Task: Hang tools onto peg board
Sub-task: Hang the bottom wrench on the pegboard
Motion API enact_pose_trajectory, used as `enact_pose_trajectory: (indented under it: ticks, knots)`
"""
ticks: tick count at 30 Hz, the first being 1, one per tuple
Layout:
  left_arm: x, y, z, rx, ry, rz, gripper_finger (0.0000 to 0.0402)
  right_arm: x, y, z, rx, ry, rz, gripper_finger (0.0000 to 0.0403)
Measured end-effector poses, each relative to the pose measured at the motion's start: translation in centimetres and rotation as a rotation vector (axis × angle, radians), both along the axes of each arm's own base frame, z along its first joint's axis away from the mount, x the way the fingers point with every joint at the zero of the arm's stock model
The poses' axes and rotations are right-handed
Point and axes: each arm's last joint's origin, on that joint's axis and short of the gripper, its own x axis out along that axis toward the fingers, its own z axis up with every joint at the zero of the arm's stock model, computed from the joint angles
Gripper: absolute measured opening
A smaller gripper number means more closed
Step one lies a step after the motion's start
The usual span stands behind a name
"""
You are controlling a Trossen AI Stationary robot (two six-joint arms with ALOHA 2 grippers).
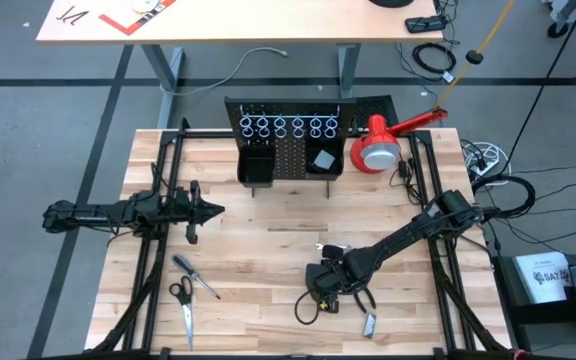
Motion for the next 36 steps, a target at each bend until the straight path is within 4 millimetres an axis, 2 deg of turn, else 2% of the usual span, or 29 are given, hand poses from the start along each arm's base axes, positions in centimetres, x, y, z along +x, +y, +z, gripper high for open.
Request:
enact_pose_trajectory:
  ticks: [5,8,16,18,26,29,33,36]
  knots:
    - [0.0,0.0,0.0,-0.001,0.000,0.002,0.0013,-0.1,-0.2,-0.8,-0.018,0.049,-0.080,0.0167]
    - [0.0,0.0,0.0,-0.001,-0.001,0.002,0.0013,-0.2,-0.3,-0.9,-0.022,0.055,-0.092,0.0145]
    - [0.0,0.0,0.0,-0.002,-0.005,0.005,0.0013,-0.2,-0.8,-1.1,-0.012,0.088,-0.102,0.0022]
    - [0.0,0.0,0.2,-0.002,-0.016,0.007,0.0013,-0.2,-1.1,-1.1,-0.006,0.102,-0.086,0.0008]
    - [0.0,0.0,1.1,-0.004,-0.118,0.006,0.0013,-0.1,-1.3,-1.1,-0.009,0.112,-0.034,0.0000]
    - [-0.2,-0.1,2.1,-0.026,-0.188,-0.029,0.0013,-0.1,-1.3,-1.0,-0.008,0.107,-0.030,0.0000]
    - [-0.9,-0.2,5.2,-0.018,-0.313,-0.084,0.0013,-0.2,-1.3,-0.4,0.000,0.088,-0.028,0.0000]
    - [-1.1,-0.3,6.7,0.001,-0.295,-0.095,0.0013,-0.2,-1.6,0.4,0.012,0.067,-0.045,0.0000]
